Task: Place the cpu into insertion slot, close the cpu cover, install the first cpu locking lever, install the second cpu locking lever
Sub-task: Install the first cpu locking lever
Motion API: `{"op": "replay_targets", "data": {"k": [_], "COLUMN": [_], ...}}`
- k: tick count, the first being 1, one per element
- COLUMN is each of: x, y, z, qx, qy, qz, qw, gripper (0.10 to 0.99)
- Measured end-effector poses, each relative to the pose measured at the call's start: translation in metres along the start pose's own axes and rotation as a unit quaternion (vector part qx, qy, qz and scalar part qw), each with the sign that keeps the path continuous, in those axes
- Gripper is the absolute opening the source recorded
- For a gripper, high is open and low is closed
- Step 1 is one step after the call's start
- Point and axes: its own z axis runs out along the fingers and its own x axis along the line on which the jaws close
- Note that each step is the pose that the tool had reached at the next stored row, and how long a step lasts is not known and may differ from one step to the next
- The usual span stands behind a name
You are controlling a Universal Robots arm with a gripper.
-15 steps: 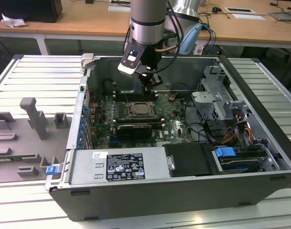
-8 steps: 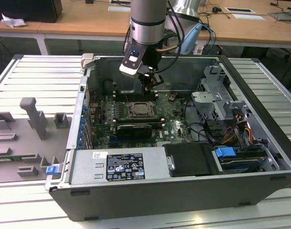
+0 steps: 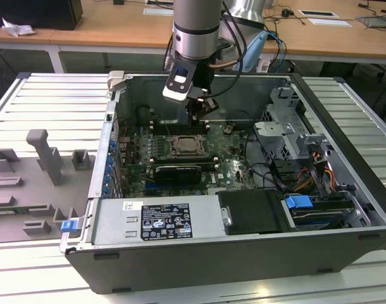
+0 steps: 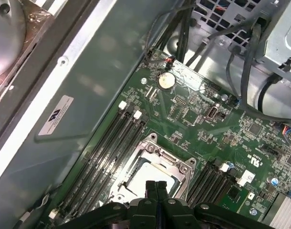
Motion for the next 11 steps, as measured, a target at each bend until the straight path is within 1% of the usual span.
{"op": "replay_targets", "data": {"k": [2, 3, 5, 7, 9, 10, 11], "x": [0.0000, 0.0000, 0.0000, 0.0000, 0.0000, 0.0000, 0.0000], "y": [0.0000, 0.0000, 0.0000, 0.0000, 0.0000, 0.0000, 0.0000], "z": [0.0000, 0.0000, 0.0000, 0.0000, 0.0000, 0.0000, 0.0000], "qx": [0.0002, 0.0005, 0.0008, 0.0013, 0.0016, 0.0018, 0.0020], "qy": [0.0008, 0.0020, 0.0033, 0.0055, 0.0067, 0.0076, 0.0085], "qz": [-0.012, -0.029, -0.047, -0.079, -0.096, -0.107, -0.120], "qw": [0.9999, 0.9996, 0.9989, 0.9969, 0.9954, 0.9942, 0.9927], "gripper": [0.106, 0.106, 0.106, 0.106, 0.106, 0.106, 0.106]}}
